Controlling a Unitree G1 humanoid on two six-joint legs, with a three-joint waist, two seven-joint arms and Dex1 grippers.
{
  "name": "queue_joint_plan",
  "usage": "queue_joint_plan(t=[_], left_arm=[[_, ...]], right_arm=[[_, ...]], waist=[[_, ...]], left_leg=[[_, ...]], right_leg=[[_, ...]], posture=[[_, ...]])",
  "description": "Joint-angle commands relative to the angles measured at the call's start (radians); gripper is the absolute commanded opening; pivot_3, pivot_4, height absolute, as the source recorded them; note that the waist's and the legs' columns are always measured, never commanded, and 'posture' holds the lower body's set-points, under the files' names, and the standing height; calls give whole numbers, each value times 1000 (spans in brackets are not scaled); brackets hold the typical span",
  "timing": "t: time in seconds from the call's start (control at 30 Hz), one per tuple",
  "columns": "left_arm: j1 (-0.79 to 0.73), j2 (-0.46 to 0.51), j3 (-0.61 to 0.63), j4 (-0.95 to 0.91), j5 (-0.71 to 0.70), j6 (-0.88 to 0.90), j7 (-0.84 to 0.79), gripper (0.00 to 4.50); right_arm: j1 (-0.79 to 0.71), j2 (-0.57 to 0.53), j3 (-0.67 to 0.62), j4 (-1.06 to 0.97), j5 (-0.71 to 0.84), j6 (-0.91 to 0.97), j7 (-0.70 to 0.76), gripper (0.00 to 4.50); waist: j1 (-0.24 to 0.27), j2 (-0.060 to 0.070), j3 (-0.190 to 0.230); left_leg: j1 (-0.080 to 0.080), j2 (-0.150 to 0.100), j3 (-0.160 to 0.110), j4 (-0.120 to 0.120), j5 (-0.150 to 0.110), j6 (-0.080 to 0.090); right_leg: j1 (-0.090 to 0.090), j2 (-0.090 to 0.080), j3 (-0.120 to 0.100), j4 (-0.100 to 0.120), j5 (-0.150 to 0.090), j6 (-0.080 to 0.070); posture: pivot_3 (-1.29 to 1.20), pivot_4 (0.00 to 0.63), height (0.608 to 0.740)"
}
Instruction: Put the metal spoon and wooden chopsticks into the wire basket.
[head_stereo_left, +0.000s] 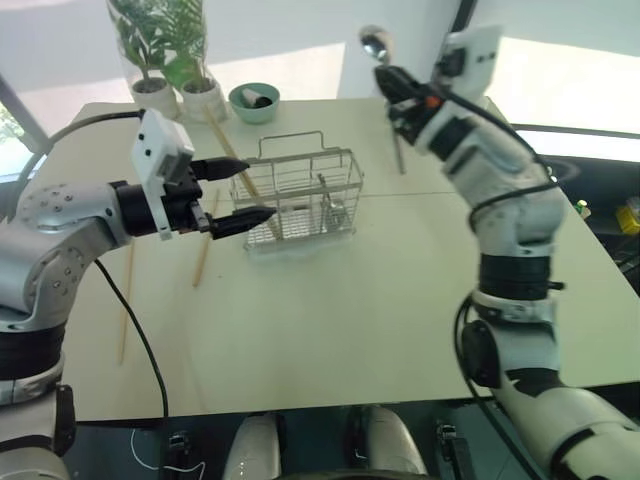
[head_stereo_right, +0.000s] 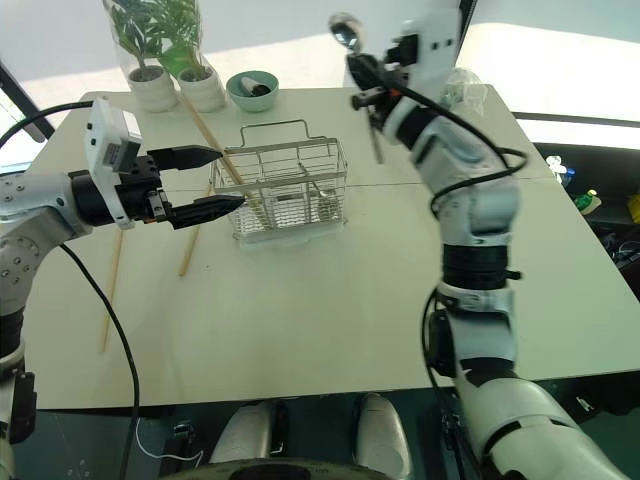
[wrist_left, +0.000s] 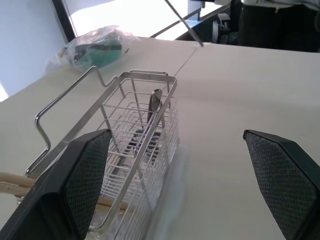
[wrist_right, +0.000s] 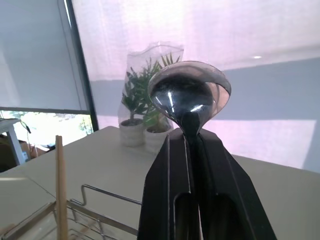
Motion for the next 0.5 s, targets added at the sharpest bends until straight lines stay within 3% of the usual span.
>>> queue_joint_plan(t=[0.03,0.3,0.5], left_arm=[[-3,5,49,-32,-3,-13,15,4500],[20,11,87,-63,-21,7,47,4500],[23,15,104,-78,-28,17,62,4500]], right_arm=[[-63,39,3,76,-21,-112,-8,39],[-172,121,-22,381,-47,-372,-25,39],[-133,158,4,542,-111,-548,-20,39]], waist=[[-1,0,0],[-6,0,0],[-8,0,0]], left_leg=[[-1,0,0,1,0,0],[-3,0,-1,1,0,0],[-3,0,-1,1,0,0]], right_leg=[[0,0,0,0,0,0],[-3,1,0,0,0,0],[-3,1,0,0,0,0]], posture=[[0,150,717],[0,150,717],[0,150,717]])
